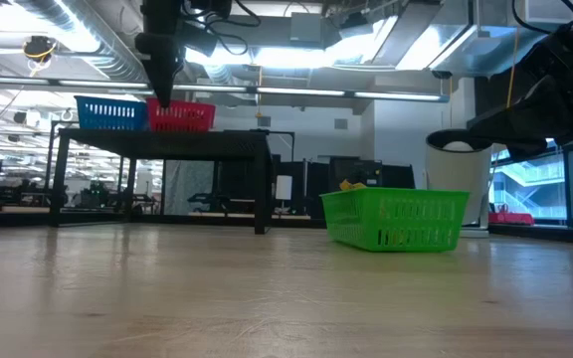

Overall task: Pick & Place Office Desk Supplies
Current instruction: Put the red bin with rubber bands on the shelf, then put the green bin with crayon boxes on the shelf

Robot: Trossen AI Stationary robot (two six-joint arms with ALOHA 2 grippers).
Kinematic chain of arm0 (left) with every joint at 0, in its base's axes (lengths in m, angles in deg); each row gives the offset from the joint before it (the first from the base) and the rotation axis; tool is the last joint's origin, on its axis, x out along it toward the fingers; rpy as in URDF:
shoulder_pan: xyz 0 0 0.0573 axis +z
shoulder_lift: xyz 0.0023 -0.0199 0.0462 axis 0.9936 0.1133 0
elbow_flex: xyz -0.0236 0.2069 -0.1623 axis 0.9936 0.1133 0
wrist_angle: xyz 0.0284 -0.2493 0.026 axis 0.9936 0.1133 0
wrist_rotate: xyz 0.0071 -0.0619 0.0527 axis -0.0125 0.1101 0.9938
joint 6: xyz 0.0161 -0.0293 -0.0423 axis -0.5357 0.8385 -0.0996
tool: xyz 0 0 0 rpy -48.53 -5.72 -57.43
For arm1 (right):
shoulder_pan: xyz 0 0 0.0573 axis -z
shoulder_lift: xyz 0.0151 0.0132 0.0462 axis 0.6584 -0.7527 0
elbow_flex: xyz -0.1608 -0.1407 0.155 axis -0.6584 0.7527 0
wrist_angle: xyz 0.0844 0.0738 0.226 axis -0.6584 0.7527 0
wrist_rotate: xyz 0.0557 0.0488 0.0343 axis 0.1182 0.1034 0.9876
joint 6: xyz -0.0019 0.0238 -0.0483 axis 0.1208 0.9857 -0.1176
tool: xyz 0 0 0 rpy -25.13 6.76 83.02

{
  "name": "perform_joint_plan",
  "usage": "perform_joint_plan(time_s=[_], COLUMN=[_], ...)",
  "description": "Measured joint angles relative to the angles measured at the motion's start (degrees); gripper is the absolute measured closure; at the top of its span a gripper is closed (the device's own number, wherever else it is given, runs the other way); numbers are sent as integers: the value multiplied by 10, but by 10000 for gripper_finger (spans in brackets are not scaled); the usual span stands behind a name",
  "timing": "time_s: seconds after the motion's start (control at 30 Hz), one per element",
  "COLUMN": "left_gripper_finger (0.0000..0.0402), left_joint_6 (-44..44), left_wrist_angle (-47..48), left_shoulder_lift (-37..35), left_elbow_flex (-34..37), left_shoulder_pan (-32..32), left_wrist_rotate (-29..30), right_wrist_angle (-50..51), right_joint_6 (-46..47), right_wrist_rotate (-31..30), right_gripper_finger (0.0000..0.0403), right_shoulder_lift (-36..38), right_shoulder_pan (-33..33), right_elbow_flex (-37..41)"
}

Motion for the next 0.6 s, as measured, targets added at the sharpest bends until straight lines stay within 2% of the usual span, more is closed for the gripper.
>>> perform_joint_plan(time_s=[0.33, 0.6], left_gripper_finger=[332, 296], left_joint_6=[19, 24], left_wrist_angle=[-1, -3], left_shoulder_lift=[0, 0], left_elbow_flex=[0, -14], left_shoulder_pan=[-11, -48], left_wrist_rotate=[-4, 45], right_wrist_angle=[0, 0], right_joint_6=[0, 0], right_wrist_rotate=[0, 0], right_gripper_finger=[362, 362], right_shoulder_lift=[0, 0], right_shoulder_pan=[0, 0], right_elbow_flex=[0, 0])
